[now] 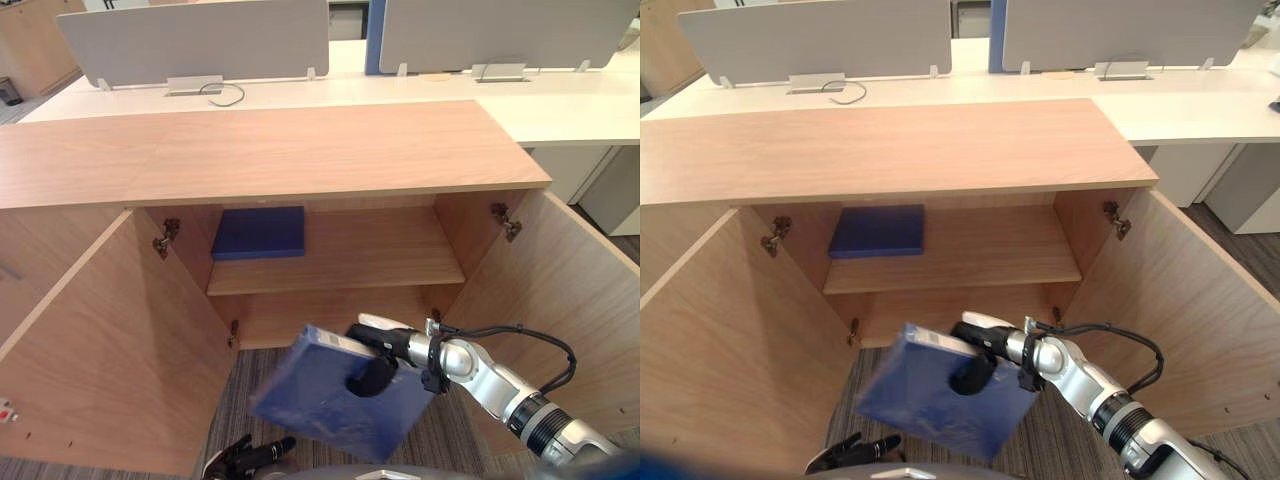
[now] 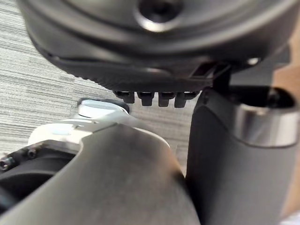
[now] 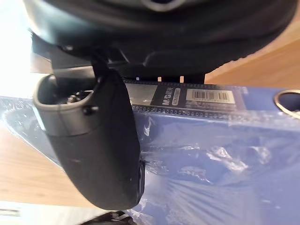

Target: Walk over to the cabinet, pick up the folder, carry it to the office cabinet, place the folder inside the office cabinet, then close the office cabinet door

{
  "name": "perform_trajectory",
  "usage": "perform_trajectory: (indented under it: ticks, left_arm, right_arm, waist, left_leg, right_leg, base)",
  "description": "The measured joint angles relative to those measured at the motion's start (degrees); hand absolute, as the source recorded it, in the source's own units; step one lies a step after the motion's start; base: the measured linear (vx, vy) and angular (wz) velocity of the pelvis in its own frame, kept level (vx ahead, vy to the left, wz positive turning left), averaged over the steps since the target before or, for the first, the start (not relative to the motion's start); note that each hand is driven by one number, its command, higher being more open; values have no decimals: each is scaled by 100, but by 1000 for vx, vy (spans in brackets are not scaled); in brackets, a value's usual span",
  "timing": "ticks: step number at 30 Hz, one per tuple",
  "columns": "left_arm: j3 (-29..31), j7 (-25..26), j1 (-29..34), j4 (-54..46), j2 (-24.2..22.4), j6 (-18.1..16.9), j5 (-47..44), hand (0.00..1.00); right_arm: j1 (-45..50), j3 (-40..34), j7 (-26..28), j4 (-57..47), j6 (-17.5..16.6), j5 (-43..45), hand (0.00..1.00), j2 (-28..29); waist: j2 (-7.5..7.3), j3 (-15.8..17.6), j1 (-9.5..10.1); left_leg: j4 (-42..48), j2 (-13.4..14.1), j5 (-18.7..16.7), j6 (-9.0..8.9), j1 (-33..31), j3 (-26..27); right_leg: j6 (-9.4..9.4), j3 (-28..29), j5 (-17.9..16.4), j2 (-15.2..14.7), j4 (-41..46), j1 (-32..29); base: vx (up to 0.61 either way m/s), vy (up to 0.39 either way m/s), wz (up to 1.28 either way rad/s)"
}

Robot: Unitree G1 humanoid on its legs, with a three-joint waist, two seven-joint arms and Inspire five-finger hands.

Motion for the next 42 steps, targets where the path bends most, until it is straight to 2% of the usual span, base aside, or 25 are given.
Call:
perform_trajectory:
  ticks: [2, 3, 6, 7, 8, 10, 11, 12, 13, 14, 15, 18, 20, 21, 23, 25, 26, 27, 29, 30, 31, 32, 35, 38, 42]
  left_arm:
    - [39, 150, -21, -168, -106, -22, 71, 100]
    - [37, 228, -34, -234, -139, -30, 72, 100]
    - [37, 339, -56, -342, -150, -29, 85, 100]
    - [31, 345, -46, -437, -161, -29, 100, 100]
    - [7, 348, -52, -481, -183, -25, 218, 100]
    - [-73, 356, -47, -595, -203, -23, 367, 100]
    - [-175, 386, -32, -652, -237, -23, 555, 100]
    - [-197, 410, -12, -653, -275, -23, 615, 100]
    - [-177, 432, -23, -649, -292, -21, 660, 100]
    - [-179, 499, -39, -666, -231, -11, 705, 100]
    - [-195, 565, -61, -711, -188, -9, 748, 100]
    - [-189, 711, -35, -716, -220, 39, 744, 100]
    - [-176, 783, 22, -702, -311, 60, 737, 100]
    - [-179, 844, 106, -716, -321, 62, 736, 100]
    - [-208, 909, 274, -759, -322, 57, 730, 100]
    - [-249, 976, 311, -742, -314, 95, 732, 100]
    - [-248, 984, 312, -730, -309, 102, 733, 100]
    - [-245, 997, 304, -715, -302, 100, 733, 100]
    - [-225, 1016, 297, -629, -276, 104, 729, 100]
    - [-222, 1021, 343, -636, -261, 98, 726, 100]
    - [-167, 1017, 417, -656, -219, 85, 694, 100]
    - [-118, 1017, 400, -592, -239, 88, 686, 100]
    - [381, 1095, 558, -522, -523, 74, 679, 100]
    - [900, 1091, 621, -417, -641, 67, 581, 100]
    - [1193, 1141, 670, -403, -719, 82, 516, 100]
  right_arm:
    - [122, -10, -66, 378, 120, -312, 0, 46]
    - [234, -48, -189, 553, 186, -487, 0, 106]
    - [513, -800, -470, 852, 273, -527, 0, 538]
    - [554, -1158, -610, 932, 379, -428, 0, 781]
    - [554, -1545, -726, 1073, 457, -188, 0, 999]
    - [551, -2049, -981, 1273, 488, 160, 0, 1327]
    - [554, -2317, -1252, 1447, 499, 536, 0, 1555]
    - [560, -2381, -1353, 1499, 528, 672, 0, 1631]
    - [565, -2487, -1453, 1554, 567, 710, 0, 1730]
    - [613, -2626, -1671, 1596, 658, 887, 0, 2005]
    - [678, -2746, -1750, 1600, 661, 1130, 0, 2148]
    - [739, -2886, -1901, 1615, 697, 1812, 0, 2396]
    - [740, -2924, -2014, 1630, 698, 2269, 0, 2539]
    - [739, -2921, -2067, 1630, 701, 2526, 0, 2637]
    - [733, -2919, -2138, 1595, 699, 2835, 0, 2847]
    - [734, -2922, -2211, 1575, 693, 3316, 0, 2959]
    - [735, -2919, -2216, 1551, 693, 3562, 0, 2976]
    - [762, -2920, -2220, 1467, 690, 3810, 0, 2983]
    - [842, -2932, -2213, 1298, 639, 4386, 0, 2989]
    - [917, -2955, -2214, 1218, 628, 4822, 0, 3008]
    - [1005, -2967, -2211, 1135, 580, 5176, 0, 3050]
    - [1054, -2970, -2188, 1116, 543, 5362, 0, 3063]
    - [1369, -3102, -2173, 837, 446, 6196, 0, 3050]
    - [1485, -3251, -2126, 526, 257, 7052, 0, 3134]
    - [1494, -3668, -2122, 453, -105, 7837, 0, 3292]
  waist:
    - [60, 71, 52]
    - [97, 112, 80]
    - [77, 181, 67]
    - [41, 211, 65]
    - [58, 216, 63]
    - [77, 224, 74]
    - [171, 225, 127]
    - [255, 204, 144]
    - [280, 200, 151]
    - [99, 202, 147]
    - [-2, 193, 137]
    - [-7, 187, 192]
    - [59, 147, 294]
    - [95, 124, 343]
    - [85, 114, 318]
    - [67, 109, 255]
    - [51, 99, 237]
    - [47, 85, 225]
    - [26, 73, 65]
    - [-15, 48, 23]
    - [-152, -18, 33]
    - [-125, -23, 21]
    - [134, -228, 93]
    - [141, -275, 85]
    - [45, -344, 101]
  left_leg:
    - [754, 4, 44, 126, -309, -243]
    - [1138, 0, 148, 254, -452, -317]
    - [1627, -31, 580, 80, -682, -389]
    - [1809, -94, 514, 81, -851, -445]
    - [1592, -238, 111, 75, -866, -544]
    - [864, -454, -103, -10, -829, -666]
    - [76, -525, 38, -22, -626, -694]
    - [-163, -515, 215, -25, -532, -692]
    - [-208, -506, 116, 104, -497, -627]
    - [-245, -642, 77, 141, -447, -516]
    - [-237, -765, 4, 224, -448, -425]
    - [-285, -989, -142, 413, -283, -86]
    - [-501, -1046, -198, 504, -12, 234]
    - [-750, -1073, -197, 517, 285, 440]
    - [-1033, -1145, -212, 581, 719, 672]
    - [-1129, -1184, -308, 755, 1057, 729]
    - [-1150, -1190, -354, 795, 1131, 718]
    - [-1166, -1183, -366, 804, 1157, 672]
    - [-1155, -1133, -362, 796, 1167, 421]
    - [-1156, -1128, -362, 739, 1172, 290]
    - [-1146, -1195, -409, 616, 1151, 235]
    - [-1124, -1169, -439, 562, 1162, 150]
    - [-1433, -799, -396, 320, 1289, 74]
    - [-1668, -598, -320, 190, 1343, -14]
    - [-1882, -515, -242, 68, 1461, -109]
  right_leg:
    - [-41, -26, -105, 13, 84, 77]
    - [-67, -27, -155, 30, 135, 145]
    - [-115, -7, -176, -8, 120, 258]
    - [-139, 27, -168, -39, 102, 277]
    - [-137, 61, -164, -70, 105, 260]
    - [-72, 142, -133, -109, 64, 232]
    - [13, 230, -172, -62, 40, 231]
    - [57, 290, -208, -7, 41, 247]
    - [93, 343, -264, -11, 51, 275]
    - [163, 407, -318, -178, 86, 250]
    - [243, 428, -366, -340, 60, 250]
    - [411, 609, -428, -666, 165, 234]
    - [485, 803, -438, -777, 576, 53]
    - [485, 890, -438, -796, 1125, -155]
    - [437, 806, -403, -817, 2280, -560]
    - [129, 197, -214, -1001, 3457, -1012]
    - [-29, -135, -393, -1133, 3658, -1167]
    - [-18, -323, -546, -1181, 3610, -1281]
    - [201, -418, -704, -1080, 2929, -1376]
    - [319, -409, -627, -1042, 2273, -1340]
    - [477, -401, -146, -1094, 1460, -1288]
    - [557, -491, -82, -1085, 1459, -1236]
    - [411, -729, 81, -734, 877, -938]
    - [329, -906, 169, -540, 579, -778]
    - [330, -1124, 177, -489, 329, -551]
  base:
    - [-76, 2, 13]
    - [0, 0, 0]
    - [9, -9, -3]
    - [69, -5, -10]
    - [86, 12, -10]
    - [162, 103, -24]
    - [225, 177, -42]
    - [212, 189, -42]
    - [181, 161, -28]
    - [237, 186, -18]
    - [236, 174, -14]
    - [238, 195, -32]
    - [166, 149, -77]
    - [143, 150, -87]
    - [148, 153, -67]
    - [105, 86, -23]
    - [82, 44, 1]
    - [86, -8, 28]
    - [98, -81, 60]
    - [117, -170, 60]
    - [153, -243, 52]
    - [177, -268, 47]
    - [141, -189, 13]
    - [121, -165, 10]
    - [85, -56, 24]
